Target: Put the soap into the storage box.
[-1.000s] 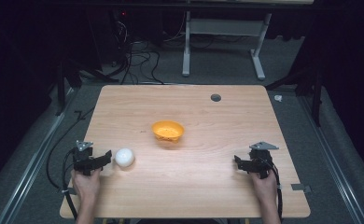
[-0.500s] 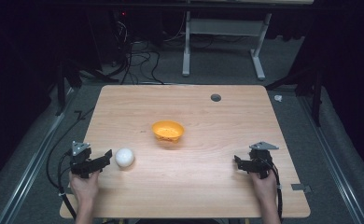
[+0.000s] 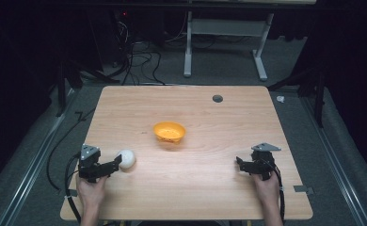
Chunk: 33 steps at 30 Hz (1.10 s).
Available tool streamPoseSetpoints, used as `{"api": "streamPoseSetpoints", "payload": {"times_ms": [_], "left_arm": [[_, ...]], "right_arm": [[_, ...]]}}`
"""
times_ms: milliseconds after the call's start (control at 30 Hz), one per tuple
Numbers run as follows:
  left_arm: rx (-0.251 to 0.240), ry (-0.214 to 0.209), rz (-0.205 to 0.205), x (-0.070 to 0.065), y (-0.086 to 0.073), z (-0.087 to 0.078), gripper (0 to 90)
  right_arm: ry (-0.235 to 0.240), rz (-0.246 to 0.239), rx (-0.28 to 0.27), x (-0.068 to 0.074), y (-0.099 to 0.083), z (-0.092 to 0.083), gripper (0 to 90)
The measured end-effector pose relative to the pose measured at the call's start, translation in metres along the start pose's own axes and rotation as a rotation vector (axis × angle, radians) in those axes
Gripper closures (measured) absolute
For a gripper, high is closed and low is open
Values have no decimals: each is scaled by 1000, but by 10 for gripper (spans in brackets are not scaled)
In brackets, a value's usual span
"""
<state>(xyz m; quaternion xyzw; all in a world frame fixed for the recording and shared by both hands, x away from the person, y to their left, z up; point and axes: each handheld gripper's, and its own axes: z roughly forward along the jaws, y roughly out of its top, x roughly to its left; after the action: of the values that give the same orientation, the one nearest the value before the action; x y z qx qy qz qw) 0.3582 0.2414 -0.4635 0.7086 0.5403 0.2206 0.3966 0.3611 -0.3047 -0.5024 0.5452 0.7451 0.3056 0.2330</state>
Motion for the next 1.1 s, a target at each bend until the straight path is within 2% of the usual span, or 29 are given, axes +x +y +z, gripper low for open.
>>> {"api": "streamPoseSetpoints", "payload": {"times_ms": [100,267,433,567,800,933,1100], "left_arm": [[14,-24,20,-6,0,4,104],[28,-39,34,-11,0,8,100],[64,-33,73,-18,1,14,98],[100,-31,76,-20,0,22,98],[129,-24,93,-23,-1,30,99],[143,-20,87,-23,-1,34,100],[165,-6,109,-25,-2,40,102]], "right_arm": [[0,-1,2,0,0,0,189],[0,0,2,0,0,0,189],[0,0,2,0,0,0,189],[0,-2,2,0,0,0,188],[1,-2,2,0,0,0,188],[1,-1,2,0,0,0,189],[1,-2,2,0,0,0,188]]}}
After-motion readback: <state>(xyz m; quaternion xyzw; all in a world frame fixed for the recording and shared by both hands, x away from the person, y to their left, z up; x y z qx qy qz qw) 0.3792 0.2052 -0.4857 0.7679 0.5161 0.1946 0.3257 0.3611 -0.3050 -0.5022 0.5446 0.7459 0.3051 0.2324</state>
